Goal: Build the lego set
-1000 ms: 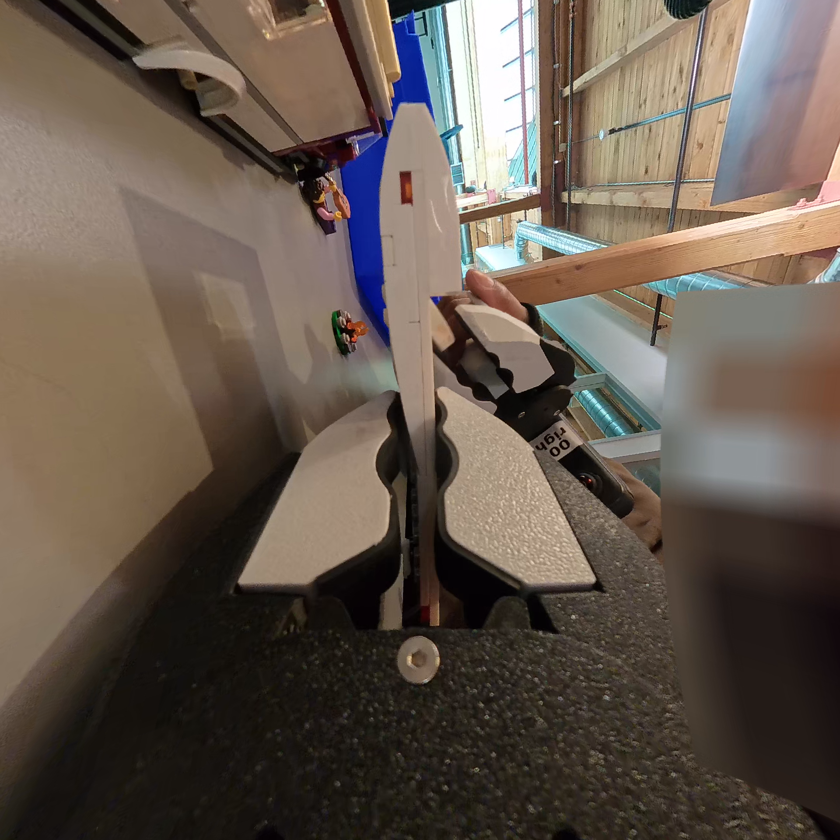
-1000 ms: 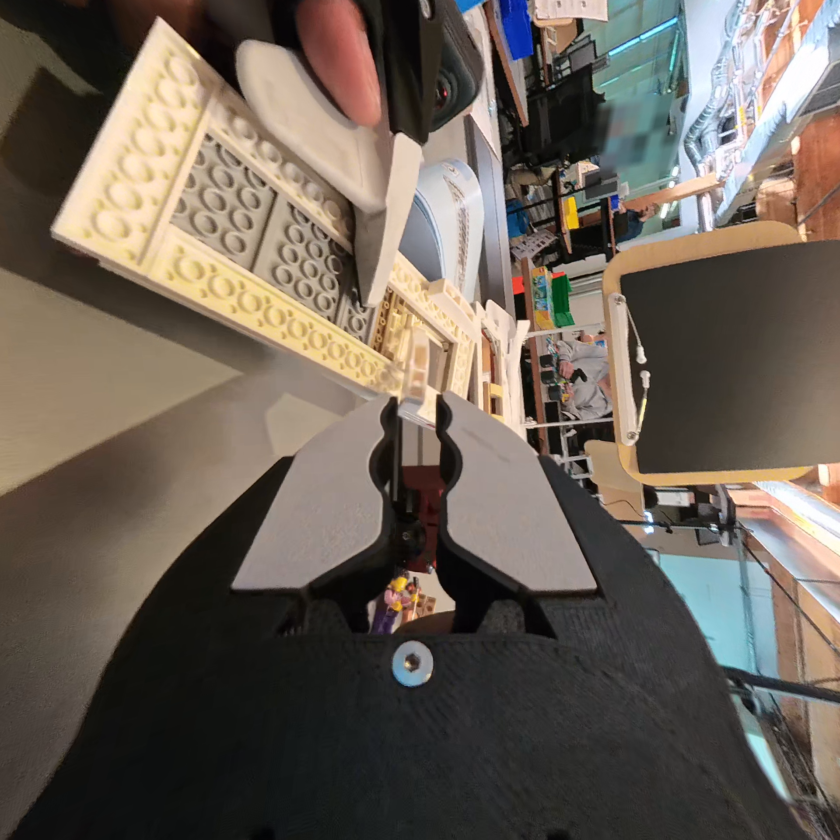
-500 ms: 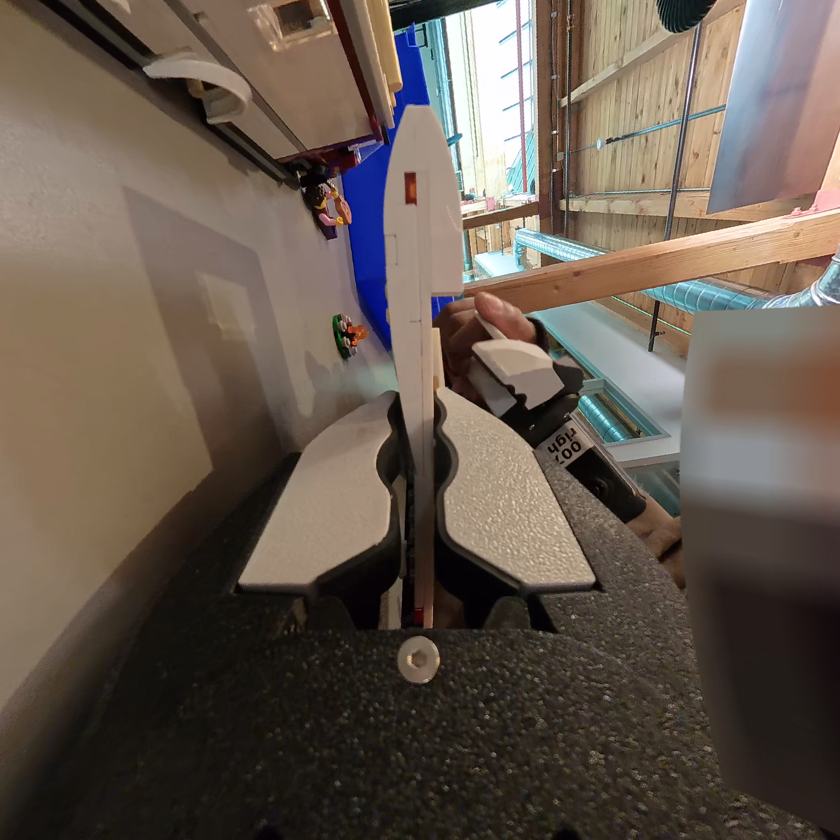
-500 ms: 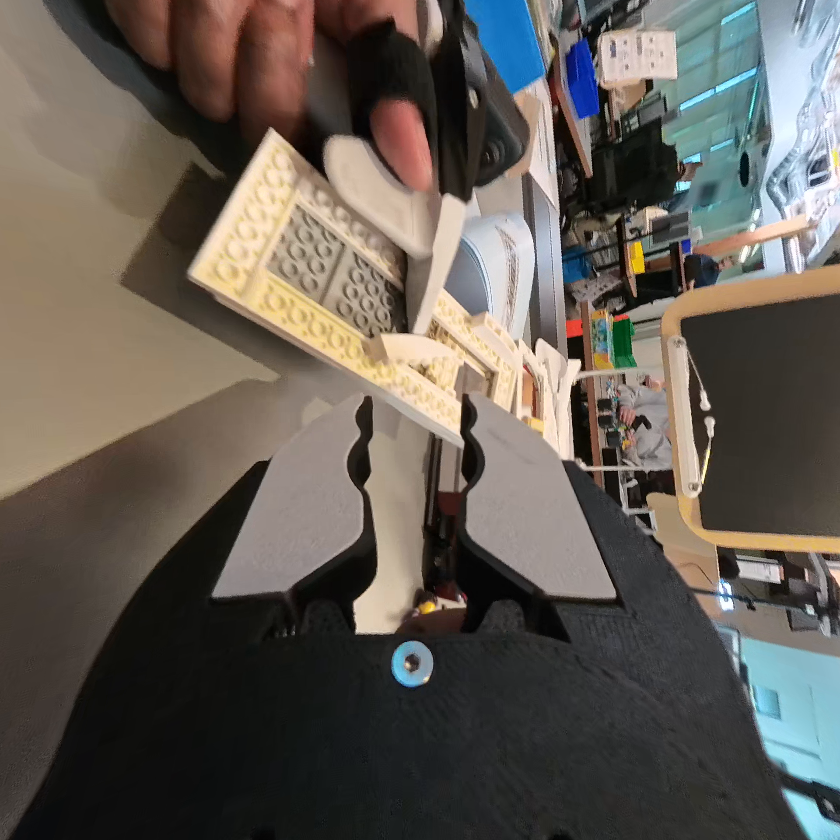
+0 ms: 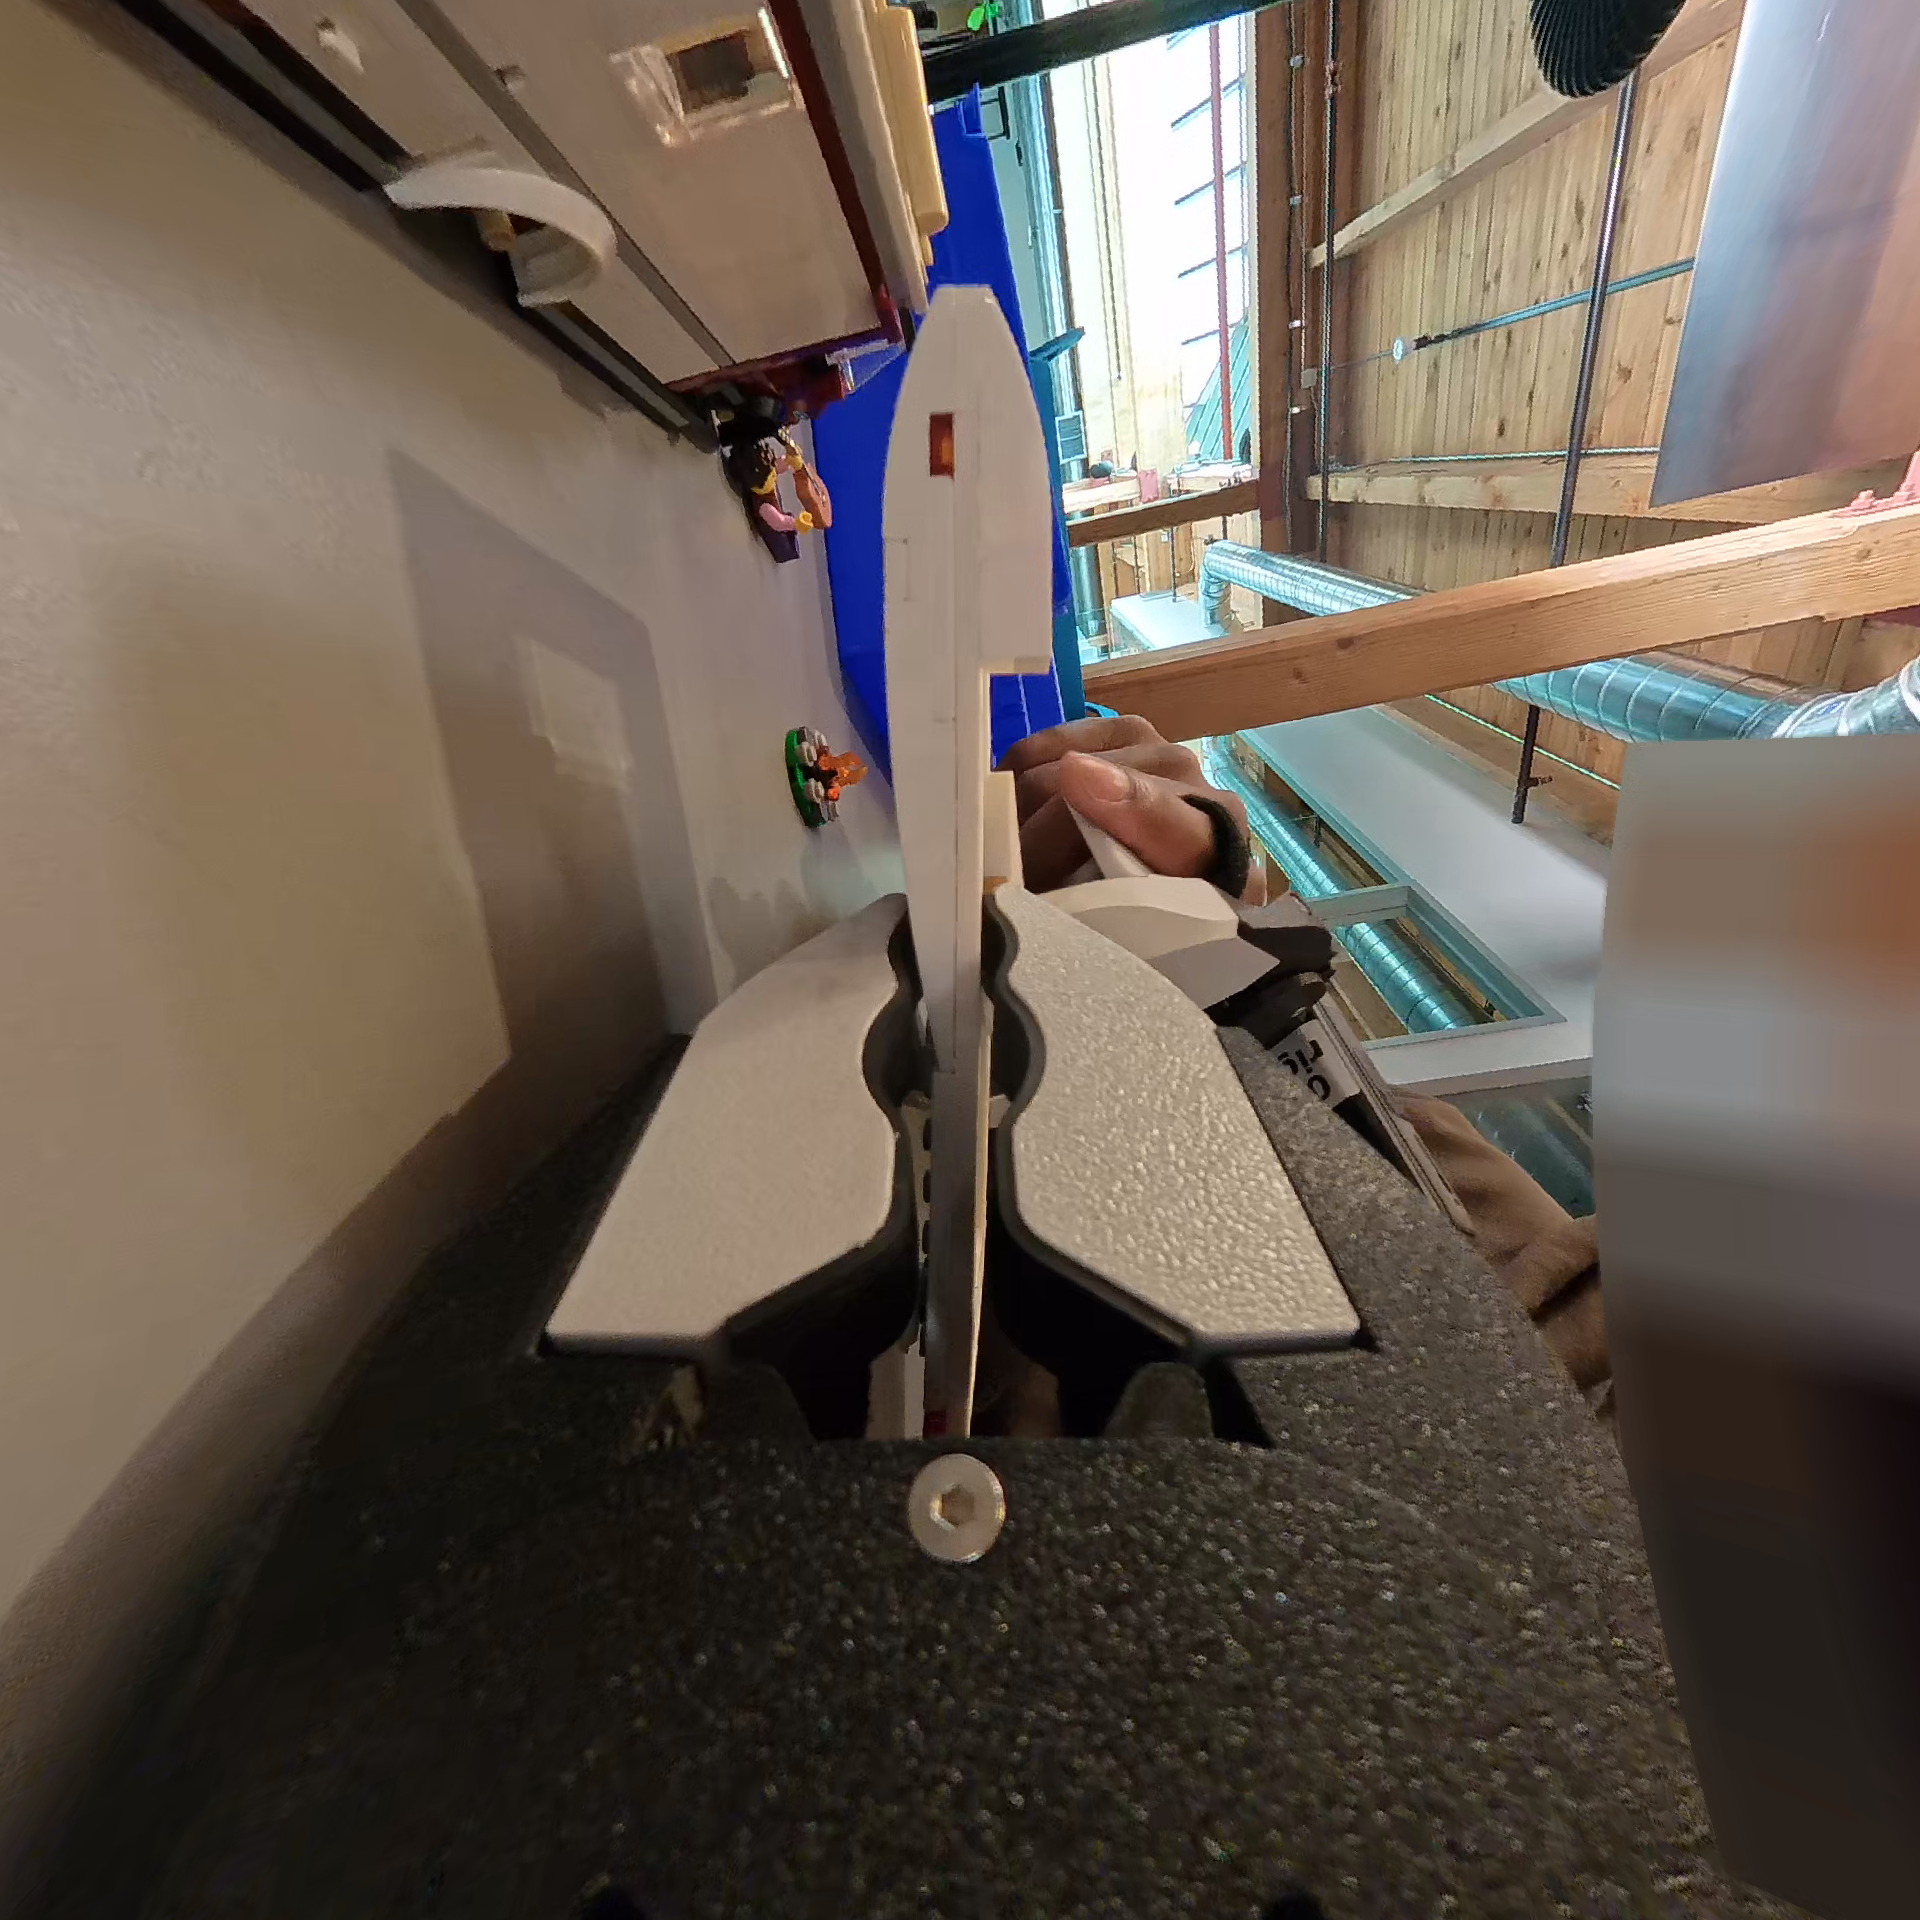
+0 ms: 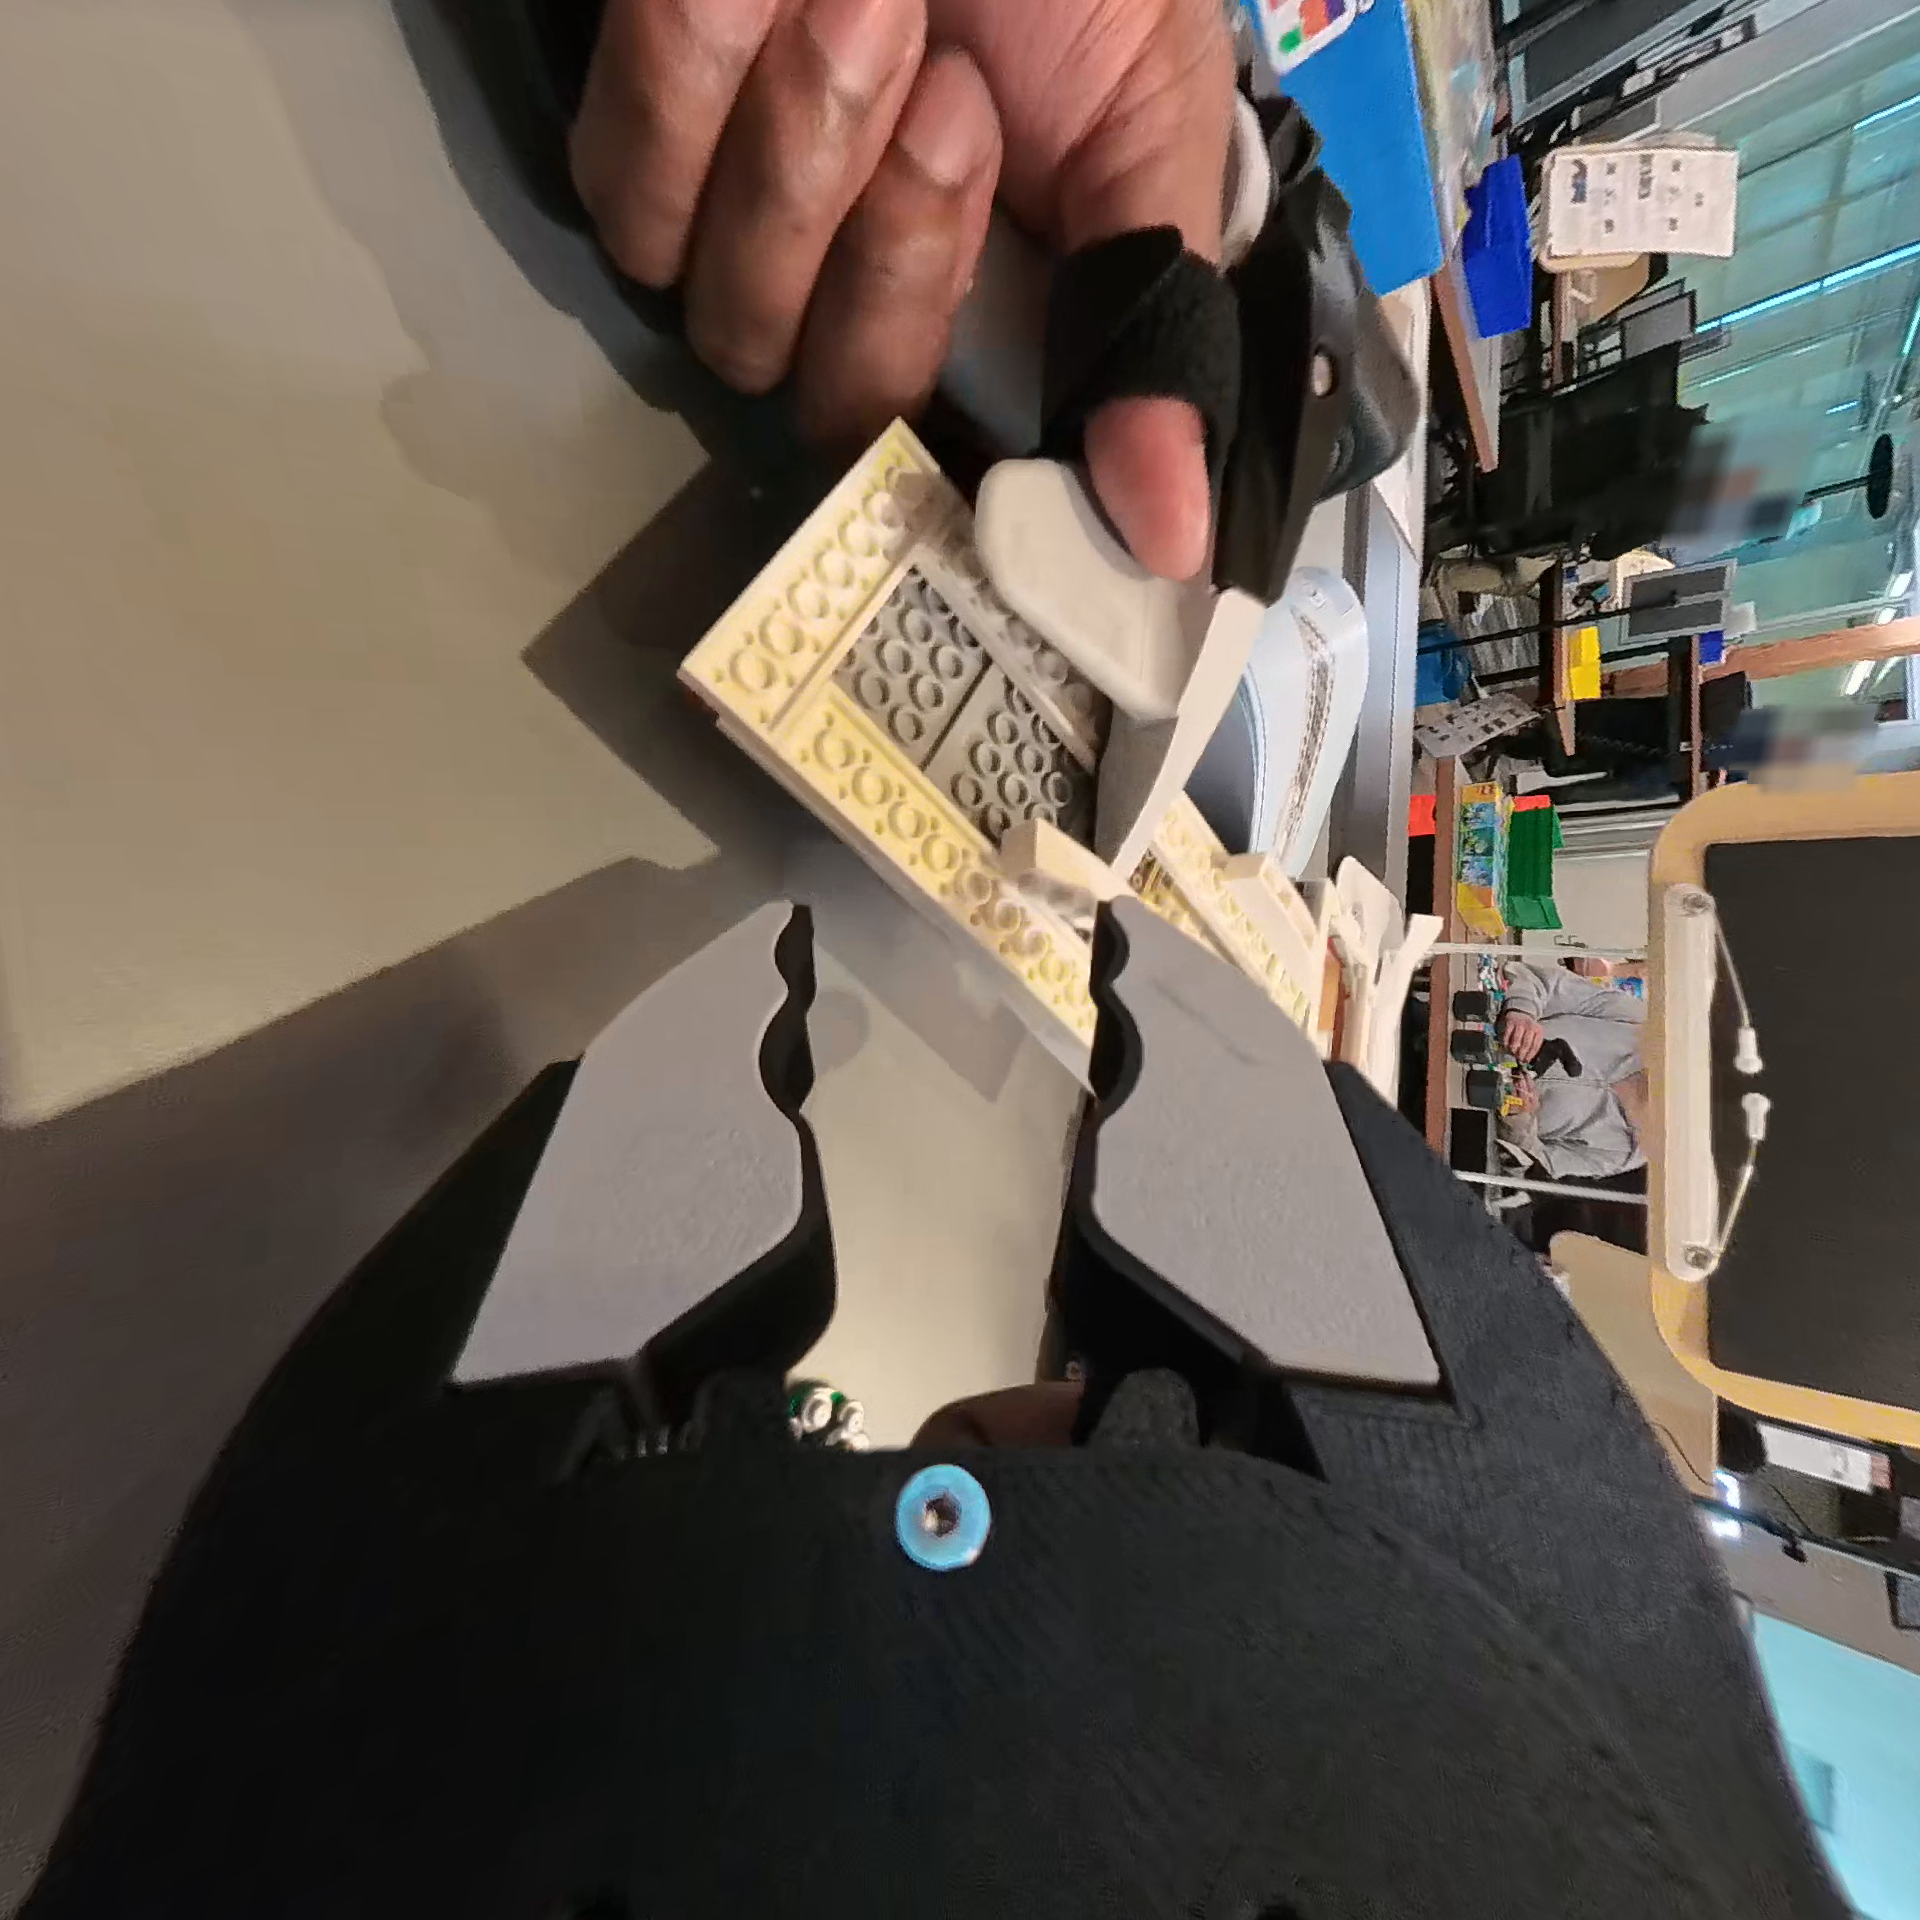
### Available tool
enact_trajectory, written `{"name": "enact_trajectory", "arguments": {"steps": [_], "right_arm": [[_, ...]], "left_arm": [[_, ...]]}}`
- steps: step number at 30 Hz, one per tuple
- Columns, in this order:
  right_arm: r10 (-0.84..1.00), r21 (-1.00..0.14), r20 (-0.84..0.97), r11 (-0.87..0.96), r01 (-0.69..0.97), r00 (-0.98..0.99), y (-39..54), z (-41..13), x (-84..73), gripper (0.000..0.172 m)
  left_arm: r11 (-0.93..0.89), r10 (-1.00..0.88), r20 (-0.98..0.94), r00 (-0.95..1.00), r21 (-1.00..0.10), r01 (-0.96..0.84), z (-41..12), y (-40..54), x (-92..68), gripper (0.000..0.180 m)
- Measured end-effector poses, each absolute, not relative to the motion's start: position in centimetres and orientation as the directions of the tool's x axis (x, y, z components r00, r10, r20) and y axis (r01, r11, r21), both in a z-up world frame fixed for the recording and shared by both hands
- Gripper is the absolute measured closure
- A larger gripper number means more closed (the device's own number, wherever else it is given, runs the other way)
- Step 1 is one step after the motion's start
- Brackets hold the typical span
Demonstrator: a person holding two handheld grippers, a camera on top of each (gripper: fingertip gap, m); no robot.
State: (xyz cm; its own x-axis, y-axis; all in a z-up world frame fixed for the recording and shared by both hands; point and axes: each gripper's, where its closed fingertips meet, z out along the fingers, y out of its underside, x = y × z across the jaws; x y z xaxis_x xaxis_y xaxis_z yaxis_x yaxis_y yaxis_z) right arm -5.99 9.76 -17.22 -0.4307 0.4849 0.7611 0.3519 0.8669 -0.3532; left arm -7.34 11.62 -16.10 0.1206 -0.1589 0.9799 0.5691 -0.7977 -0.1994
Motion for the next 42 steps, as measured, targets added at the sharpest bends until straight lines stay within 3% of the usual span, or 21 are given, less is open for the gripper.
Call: {"name": "enact_trajectory", "arguments": {"steps": [6,18,25,30,34,42], "right_arm": [[0.495,-0.393,0.763,0.866,0.310,-0.415,9.0,-16.7,-6.4,0.119],[0.462,-0.331,0.768,0.879,0.344,-0.444,9.7,-18.5,-6.4,0.122],[0.492,-0.386,0.772,0.866,0.317,-0.403,10.0,-16.9,-6.5,0.123],[0.536,-0.480,0.717,0.843,0.241,-0.447,9.4,-14.6,-6.8,0.134],[0.427,-0.410,0.670,0.895,0.177,-0.607,8.3,-14.6,-7.1,0.145],[0.224,-0.266,0.501,0.959,0.098,-0.836,7.7,-16.0,-7.0,0.146]], "left_arm": [[-0.792,-0.142,0.972,0.187,-0.224,0.568,-16.7,11.7,-7.7,0.171],[-0.774,-0.138,0.970,0.200,-0.231,0.589,-16.5,11.9,-8.4,0.171],[-0.775,-0.125,0.970,0.208,-0.227,0.590,-16.9,11.9,-8.5,0.171],[-0.796,-0.118,0.969,0.216,-0.222,0.563,-17.2,11.7,-8.1,0.171],[-0.803,-0.116,0.968,0.222,-0.223,0.553,-17.3,11.6,-7.9,0.170],[-0.809,-0.123,0.967,0.225,-0.229,0.542,-17.3,11.5,-7.8,0.171]]}}
